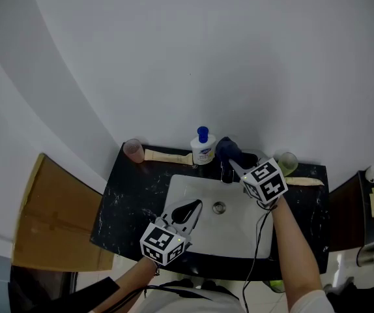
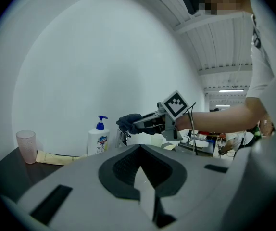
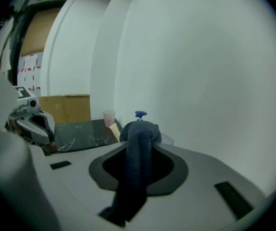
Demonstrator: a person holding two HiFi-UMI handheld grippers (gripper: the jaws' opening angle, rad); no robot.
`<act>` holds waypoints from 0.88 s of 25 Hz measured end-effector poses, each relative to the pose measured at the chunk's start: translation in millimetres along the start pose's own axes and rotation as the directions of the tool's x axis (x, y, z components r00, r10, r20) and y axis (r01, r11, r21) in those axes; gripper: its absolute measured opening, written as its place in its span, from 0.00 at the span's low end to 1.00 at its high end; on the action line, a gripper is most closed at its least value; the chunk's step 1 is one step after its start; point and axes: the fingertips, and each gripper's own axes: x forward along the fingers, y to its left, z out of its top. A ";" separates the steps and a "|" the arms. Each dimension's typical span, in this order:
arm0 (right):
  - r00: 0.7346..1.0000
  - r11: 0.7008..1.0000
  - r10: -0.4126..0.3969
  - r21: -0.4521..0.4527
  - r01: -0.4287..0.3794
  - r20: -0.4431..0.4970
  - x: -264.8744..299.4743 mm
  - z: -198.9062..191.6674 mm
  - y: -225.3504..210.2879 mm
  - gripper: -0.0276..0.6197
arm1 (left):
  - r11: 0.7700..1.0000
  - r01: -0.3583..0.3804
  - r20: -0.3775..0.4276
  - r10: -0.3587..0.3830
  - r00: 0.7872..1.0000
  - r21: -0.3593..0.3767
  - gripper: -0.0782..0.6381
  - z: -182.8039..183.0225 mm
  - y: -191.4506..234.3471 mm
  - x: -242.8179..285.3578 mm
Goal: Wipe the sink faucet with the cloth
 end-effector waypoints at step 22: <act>1.000 1.000 0.005 0.012 -0.005 -0.016 -3.2 -0.9 -7.8 0.17 | 1.000 -0.011 0.006 0.011 1.000 -0.006 0.11 -2.0 0.0 -11.0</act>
